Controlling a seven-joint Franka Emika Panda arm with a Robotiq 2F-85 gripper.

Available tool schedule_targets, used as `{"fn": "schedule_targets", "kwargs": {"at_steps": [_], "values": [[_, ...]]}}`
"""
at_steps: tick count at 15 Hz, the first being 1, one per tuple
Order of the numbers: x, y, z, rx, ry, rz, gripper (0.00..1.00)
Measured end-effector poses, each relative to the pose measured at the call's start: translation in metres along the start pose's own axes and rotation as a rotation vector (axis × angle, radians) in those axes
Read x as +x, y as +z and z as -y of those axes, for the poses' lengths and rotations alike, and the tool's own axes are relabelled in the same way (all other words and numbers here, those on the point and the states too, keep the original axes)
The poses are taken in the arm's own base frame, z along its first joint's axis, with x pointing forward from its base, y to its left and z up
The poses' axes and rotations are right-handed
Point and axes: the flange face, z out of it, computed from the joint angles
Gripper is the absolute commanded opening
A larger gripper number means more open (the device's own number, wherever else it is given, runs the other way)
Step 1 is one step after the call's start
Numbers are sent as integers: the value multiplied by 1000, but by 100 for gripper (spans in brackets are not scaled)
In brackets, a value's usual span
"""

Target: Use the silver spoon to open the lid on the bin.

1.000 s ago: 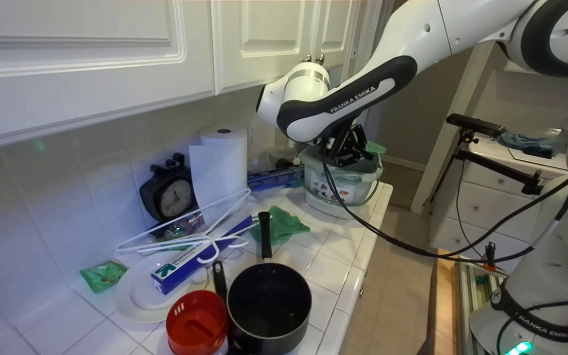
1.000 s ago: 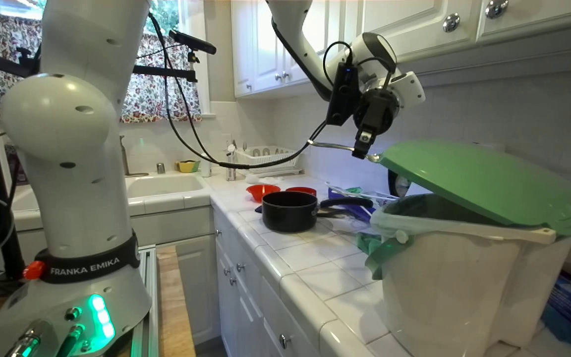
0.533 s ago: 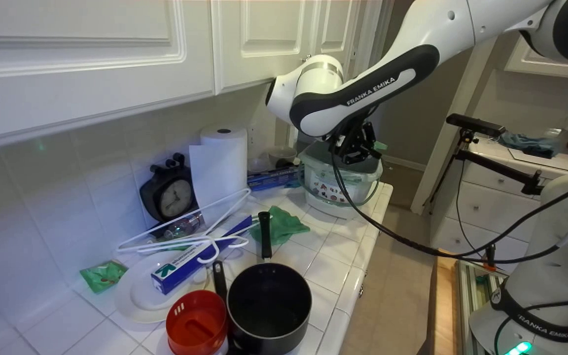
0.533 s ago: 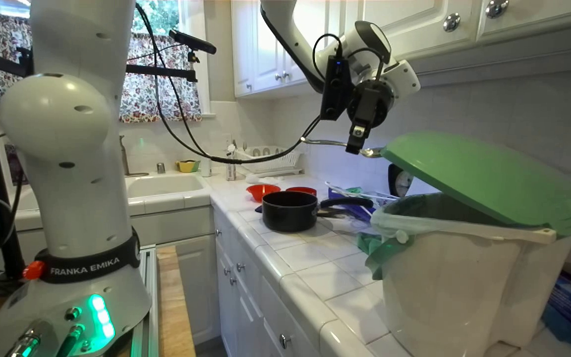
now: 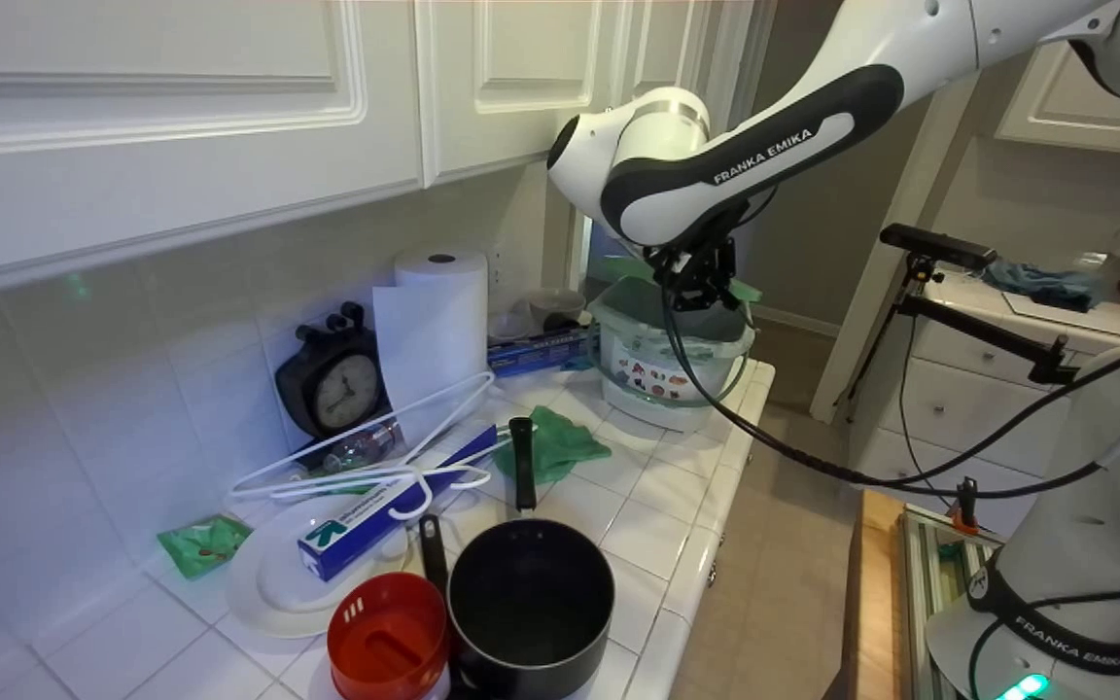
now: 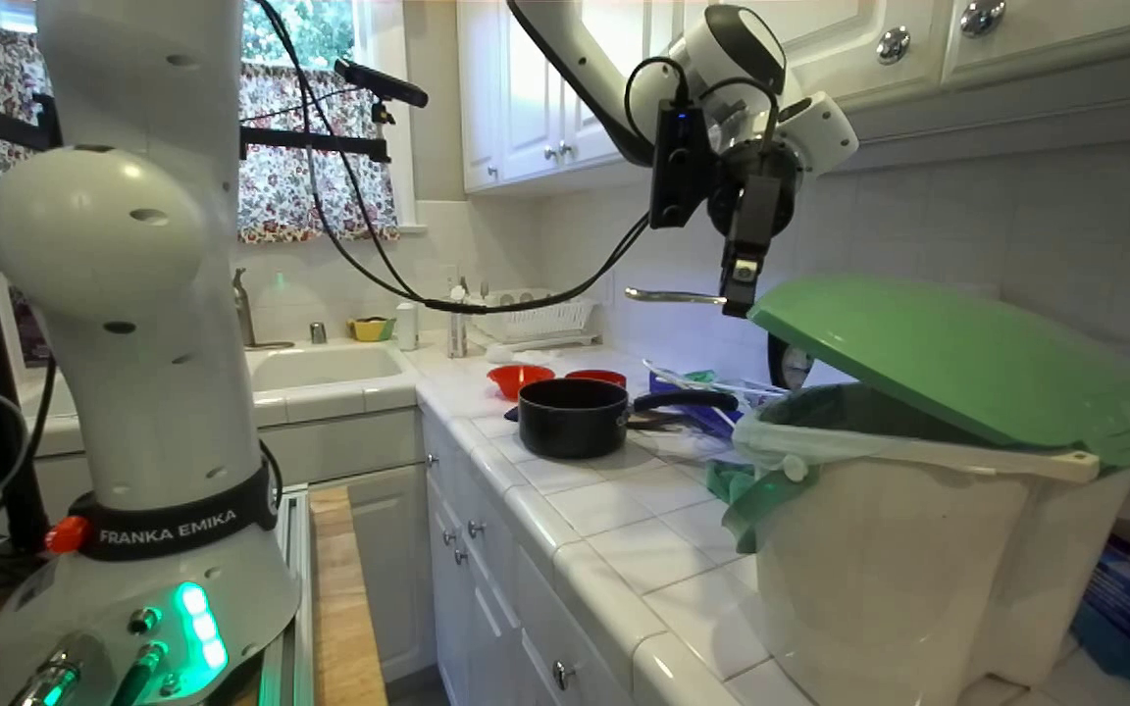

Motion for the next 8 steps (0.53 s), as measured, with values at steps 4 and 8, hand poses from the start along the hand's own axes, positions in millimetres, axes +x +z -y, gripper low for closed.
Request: {"fn": "schedule_targets", "kwargs": {"at_steps": [4,8], "values": [[-3,-8,-10,23,12,-20,4],[-8,-17,-22,43,24,-39,4]]}}
